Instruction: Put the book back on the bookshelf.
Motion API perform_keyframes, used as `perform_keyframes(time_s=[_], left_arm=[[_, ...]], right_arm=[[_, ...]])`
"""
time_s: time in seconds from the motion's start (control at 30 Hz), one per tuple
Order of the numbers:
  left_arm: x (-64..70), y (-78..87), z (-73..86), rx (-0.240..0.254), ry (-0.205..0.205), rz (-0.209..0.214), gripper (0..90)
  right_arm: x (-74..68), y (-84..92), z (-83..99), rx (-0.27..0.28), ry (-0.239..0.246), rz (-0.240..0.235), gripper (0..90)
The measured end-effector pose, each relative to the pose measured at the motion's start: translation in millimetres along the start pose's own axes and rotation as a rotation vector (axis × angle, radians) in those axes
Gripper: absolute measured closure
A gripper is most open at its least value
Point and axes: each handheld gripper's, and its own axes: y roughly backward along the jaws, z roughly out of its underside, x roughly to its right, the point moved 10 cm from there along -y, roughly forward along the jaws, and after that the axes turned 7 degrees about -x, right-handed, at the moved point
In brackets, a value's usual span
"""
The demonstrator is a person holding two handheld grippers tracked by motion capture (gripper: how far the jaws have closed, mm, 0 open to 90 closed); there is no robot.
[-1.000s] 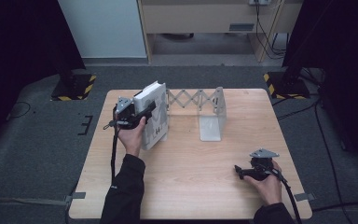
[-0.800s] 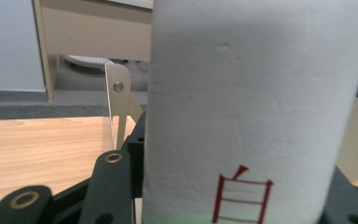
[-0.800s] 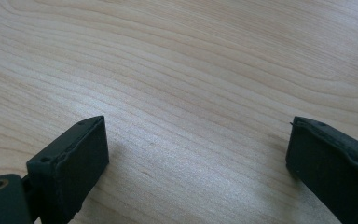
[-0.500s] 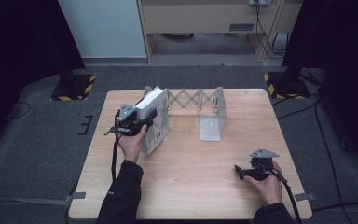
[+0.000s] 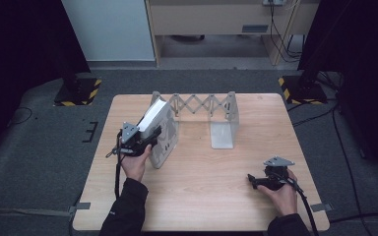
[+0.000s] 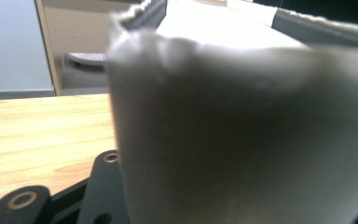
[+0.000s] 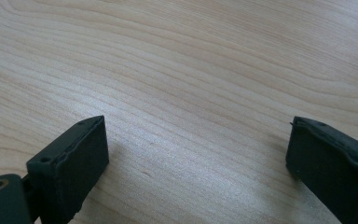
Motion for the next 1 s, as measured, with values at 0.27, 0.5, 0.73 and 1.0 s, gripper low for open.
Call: perform_keyframes(time_s=[0.27,0.5,0.73,1.0], left_arm=[[6.6,0.9,2.5,0.024,-0.036,-0.023,50.3],[11.7,3.7,5.8,0.077,-0.059,-0.092,51.4],[3.9,-1.8,1.9,0.103,-0.022,-0.099,51.7],[1.9,-21.3,-6.6,0.097,-0.011,-0.121,51.5]], right_arm=[[0.0,0.0,0.0,0.000,0.000,0.000,6.1],[0.0,0.0,0.0,0.000,-0.001,0.000,6.1],[0.1,-0.2,-0.1,0.000,-0.001,0.000,6.0],[-0.4,-0.3,-0.4,-0.001,-0.007,-0.001,6.0]])
